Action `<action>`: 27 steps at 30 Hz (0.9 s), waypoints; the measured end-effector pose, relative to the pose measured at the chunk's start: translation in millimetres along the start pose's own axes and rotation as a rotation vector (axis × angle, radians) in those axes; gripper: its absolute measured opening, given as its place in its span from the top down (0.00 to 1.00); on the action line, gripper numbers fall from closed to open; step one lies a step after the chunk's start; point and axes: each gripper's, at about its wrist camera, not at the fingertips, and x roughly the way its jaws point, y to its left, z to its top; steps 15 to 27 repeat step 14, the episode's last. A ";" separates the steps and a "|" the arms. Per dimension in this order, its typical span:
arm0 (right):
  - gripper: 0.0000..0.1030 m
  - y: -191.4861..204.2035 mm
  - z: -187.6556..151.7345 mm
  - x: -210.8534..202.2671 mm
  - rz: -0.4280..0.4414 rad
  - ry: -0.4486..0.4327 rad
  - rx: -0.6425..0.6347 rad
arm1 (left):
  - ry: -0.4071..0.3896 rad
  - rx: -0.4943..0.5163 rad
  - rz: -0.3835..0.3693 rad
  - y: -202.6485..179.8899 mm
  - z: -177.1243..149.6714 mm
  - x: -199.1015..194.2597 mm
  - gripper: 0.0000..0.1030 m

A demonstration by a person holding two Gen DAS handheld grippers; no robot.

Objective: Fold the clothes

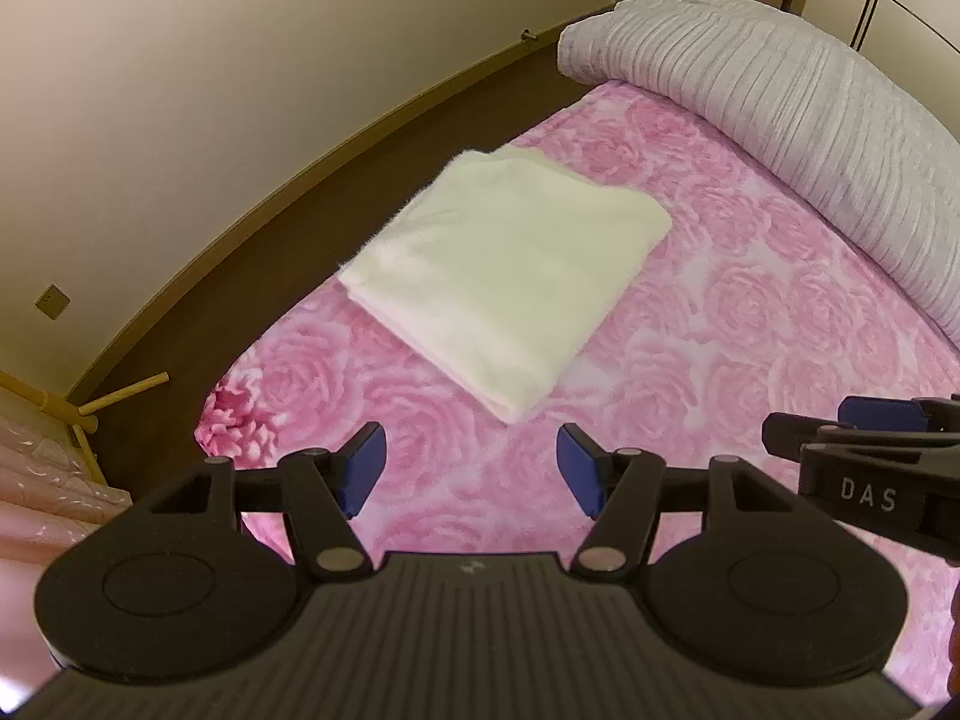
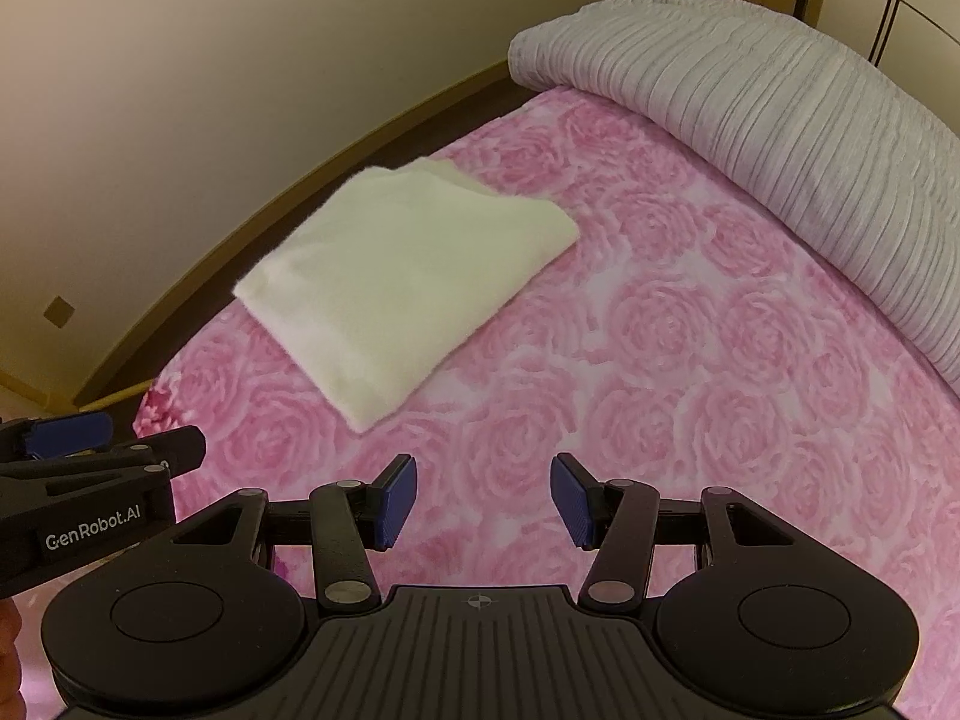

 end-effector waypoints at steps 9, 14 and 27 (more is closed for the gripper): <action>0.48 6.3 6.2 4.4 0.004 -0.001 -0.012 | -0.002 -0.012 0.009 6.4 5.1 4.2 0.42; 0.48 12.2 3.3 0.1 0.006 -0.007 -0.022 | -0.031 -0.006 0.024 10.7 2.1 -1.3 0.42; 0.48 12.2 3.3 0.1 0.006 -0.007 -0.022 | -0.031 -0.006 0.024 10.7 2.1 -1.3 0.42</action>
